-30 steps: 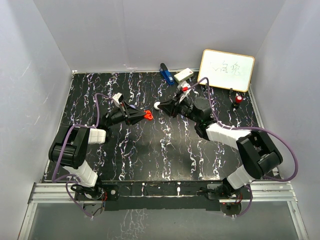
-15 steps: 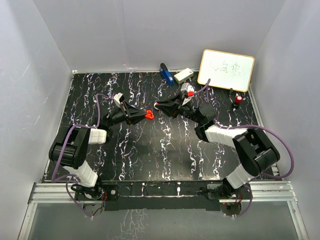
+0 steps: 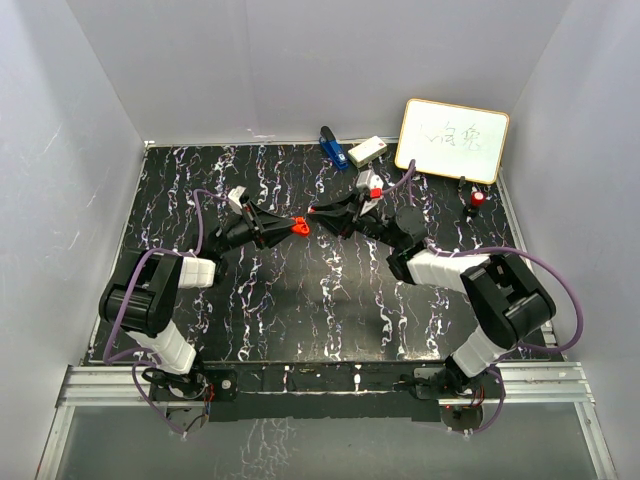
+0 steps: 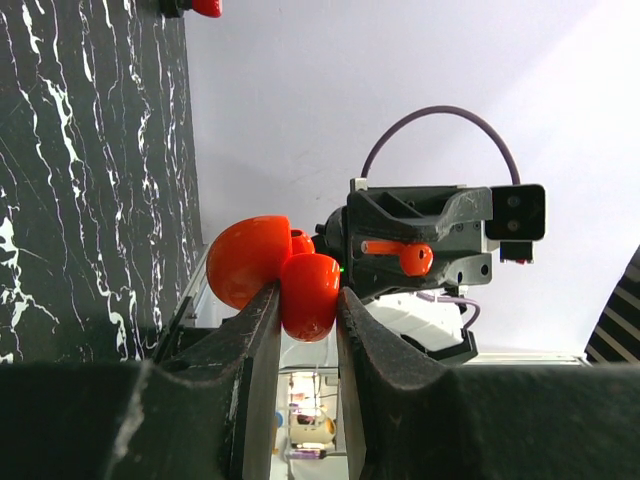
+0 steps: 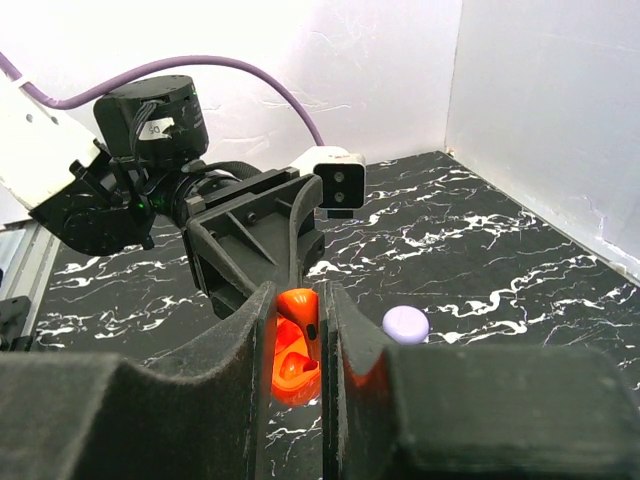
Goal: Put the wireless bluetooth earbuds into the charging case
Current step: Place the earbud in the charging case.
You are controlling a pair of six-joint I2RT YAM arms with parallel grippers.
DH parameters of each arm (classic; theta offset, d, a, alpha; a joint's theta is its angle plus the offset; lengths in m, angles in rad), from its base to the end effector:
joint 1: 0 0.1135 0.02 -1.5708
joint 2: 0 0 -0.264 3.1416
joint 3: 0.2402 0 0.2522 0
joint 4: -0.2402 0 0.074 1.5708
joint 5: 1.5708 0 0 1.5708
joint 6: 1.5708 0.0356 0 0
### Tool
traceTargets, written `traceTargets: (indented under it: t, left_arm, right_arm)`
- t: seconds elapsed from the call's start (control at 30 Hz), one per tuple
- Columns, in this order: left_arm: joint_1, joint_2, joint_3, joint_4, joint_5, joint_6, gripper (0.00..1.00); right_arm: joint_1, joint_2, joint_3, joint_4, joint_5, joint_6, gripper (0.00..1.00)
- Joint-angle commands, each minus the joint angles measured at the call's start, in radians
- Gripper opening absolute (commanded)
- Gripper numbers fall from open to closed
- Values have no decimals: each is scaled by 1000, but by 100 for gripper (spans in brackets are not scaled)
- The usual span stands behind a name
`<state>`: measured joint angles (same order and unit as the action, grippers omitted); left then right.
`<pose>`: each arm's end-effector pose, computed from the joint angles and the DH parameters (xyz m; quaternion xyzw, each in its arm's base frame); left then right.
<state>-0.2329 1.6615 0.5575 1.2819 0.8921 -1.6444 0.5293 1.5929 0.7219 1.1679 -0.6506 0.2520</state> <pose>0.2880 -0.0968 0.2017 -0.1235 0.6551 -0.7219 0.1857 0.2717 0.1839 0.2586 -0.3323 0.5226 0.4658 0.6320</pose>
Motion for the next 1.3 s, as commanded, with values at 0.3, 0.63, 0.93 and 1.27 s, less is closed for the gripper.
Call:
traceTargets:
  t: [0.3, 0.63, 0.93, 1.27]
  left_arm:
    - [-19, -8, 4, 37, -42, -22, 0]
    - [-26, -18, 3, 41, -36, -25, 0]
    - [-28, -32, 1, 39, -38, -26, 0]
    - [-29, -51, 1, 35, -35, -29, 0]
  right_arm:
    - [39, 27, 13, 59, 2, -70, 0]
    - [43, 48, 13, 68, 3, -65, 0]
    - [42, 59, 8, 81, 5, -59, 0]
    - [43, 70, 6, 85, 1, -57, 0]
